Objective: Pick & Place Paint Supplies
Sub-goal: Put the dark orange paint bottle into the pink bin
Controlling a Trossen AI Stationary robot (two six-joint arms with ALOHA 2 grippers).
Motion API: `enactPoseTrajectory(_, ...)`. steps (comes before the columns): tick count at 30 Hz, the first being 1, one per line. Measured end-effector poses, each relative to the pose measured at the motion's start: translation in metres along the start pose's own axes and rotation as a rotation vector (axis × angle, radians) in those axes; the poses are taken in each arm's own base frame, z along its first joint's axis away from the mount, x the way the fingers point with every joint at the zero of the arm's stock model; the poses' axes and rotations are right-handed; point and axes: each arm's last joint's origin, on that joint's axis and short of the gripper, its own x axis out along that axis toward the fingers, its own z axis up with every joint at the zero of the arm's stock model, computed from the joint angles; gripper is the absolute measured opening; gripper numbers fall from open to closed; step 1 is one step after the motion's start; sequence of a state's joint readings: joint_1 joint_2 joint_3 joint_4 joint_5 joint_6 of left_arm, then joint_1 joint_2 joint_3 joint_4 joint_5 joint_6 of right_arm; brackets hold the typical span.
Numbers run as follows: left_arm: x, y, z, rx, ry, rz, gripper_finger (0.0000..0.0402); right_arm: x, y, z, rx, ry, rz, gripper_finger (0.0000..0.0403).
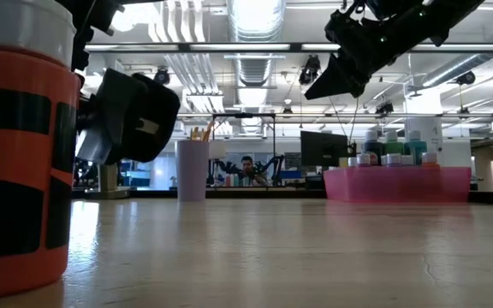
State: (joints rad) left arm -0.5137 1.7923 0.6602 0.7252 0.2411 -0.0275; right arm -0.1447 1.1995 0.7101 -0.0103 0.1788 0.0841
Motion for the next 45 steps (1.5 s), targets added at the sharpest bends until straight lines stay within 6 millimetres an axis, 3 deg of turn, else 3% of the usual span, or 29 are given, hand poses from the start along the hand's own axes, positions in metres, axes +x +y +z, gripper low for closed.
enactPoseTrajectory(3,0.001,0.001,0.002,0.007,-0.005,0.008,0.0271,-0.003,0.015,0.001,-0.045,-0.040,0.049,0.0008)
enactPoseTrajectory(8,0.001,0.001,0.002,0.018,-0.006,0.019,0.0271,-0.023,0.070,0.010,-0.252,-0.253,0.142,0.0008)
enactPoseTrajectory(11,0.001,0.001,0.002,0.027,-0.007,0.034,0.0271,-0.037,0.092,0.011,-0.311,-0.299,0.132,0.0008)
enactPoseTrajectory(18,0.001,0.002,0.002,0.031,-0.007,0.063,0.0271,-0.062,0.127,0.011,-0.194,-0.320,0.275,0.0008)
enactPoseTrajectory(25,0.001,0.007,0.002,0.092,-0.003,0.198,0.0271,-0.083,0.154,-0.002,-0.080,-0.280,0.428,0.0008)
enactPoseTrajectory(31,-0.002,0.016,0.004,0.105,-0.009,0.331,0.0271,-0.083,0.172,-0.017,-0.103,-0.270,0.370,0.0008)
enactPoseTrajectory(41,-0.005,0.035,0.012,0.078,-0.042,0.448,0.0271,-0.053,0.202,-0.038,-0.113,-0.253,0.365,0.0008)
enactPoseTrajectory(45,-0.007,0.043,0.016,0.069,-0.053,0.477,0.0271,-0.050,0.209,-0.035,-0.120,-0.256,0.366,0.0008)
